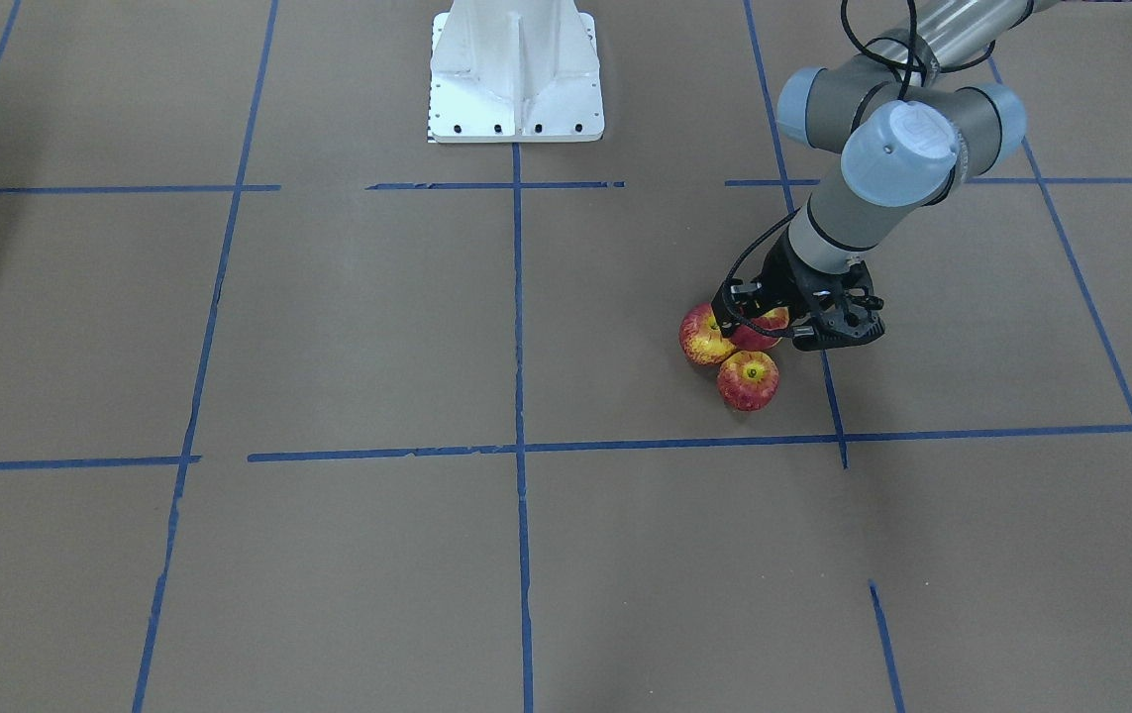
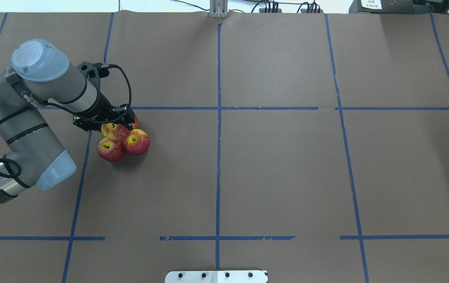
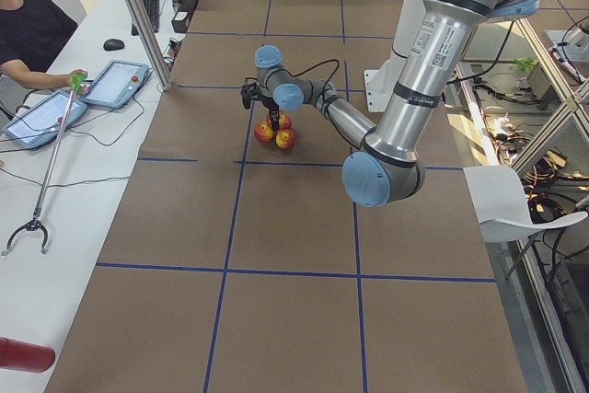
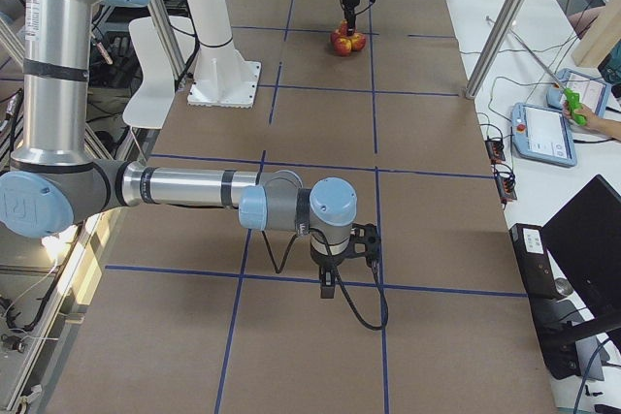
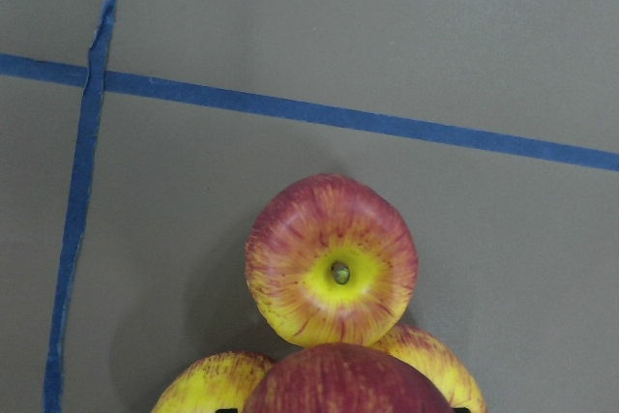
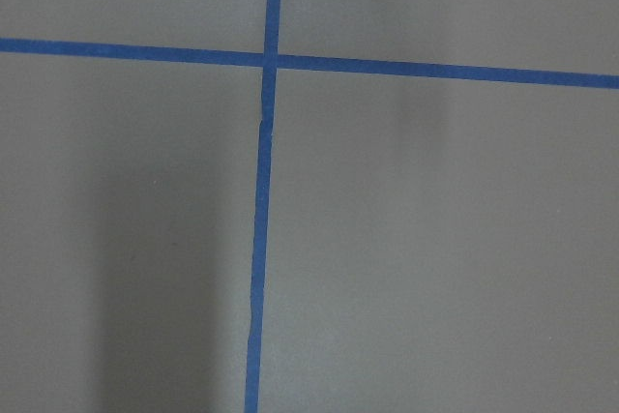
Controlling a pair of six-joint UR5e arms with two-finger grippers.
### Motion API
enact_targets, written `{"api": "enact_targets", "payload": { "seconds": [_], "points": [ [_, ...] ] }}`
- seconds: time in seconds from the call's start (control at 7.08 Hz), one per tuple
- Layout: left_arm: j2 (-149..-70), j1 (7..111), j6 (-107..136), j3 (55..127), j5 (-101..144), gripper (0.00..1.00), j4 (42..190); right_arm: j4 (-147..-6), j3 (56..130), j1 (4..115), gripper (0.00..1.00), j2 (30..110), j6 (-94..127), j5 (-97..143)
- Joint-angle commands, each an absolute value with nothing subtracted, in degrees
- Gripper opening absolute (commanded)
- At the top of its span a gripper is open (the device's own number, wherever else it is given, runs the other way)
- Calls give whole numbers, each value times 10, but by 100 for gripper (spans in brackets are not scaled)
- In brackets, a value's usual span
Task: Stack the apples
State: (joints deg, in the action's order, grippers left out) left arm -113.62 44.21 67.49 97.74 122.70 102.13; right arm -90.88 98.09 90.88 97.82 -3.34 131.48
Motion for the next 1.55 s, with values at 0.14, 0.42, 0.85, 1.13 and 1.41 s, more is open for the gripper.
{"api": "enact_targets", "payload": {
  "seconds": [0.14,0.42,0.85,1.13,1.41],
  "points": [
    [-1136,442,674,977,1211,100,1021,-909,981,909,100,978,-33,1315],
    [-1136,442,674,982,1210,100,1021,-909,981,909,100,978,-33,1315],
    [-1099,545,577,1076,1215,100,974,-908,981,909,100,978,-33,1315],
    [-969,638,404,1147,1218,100,947,-908,981,909,100,978,-33,1315],
    [-857,735,148,1128,1262,100,951,-909,981,909,100,978,-33,1315]
  ]
}}
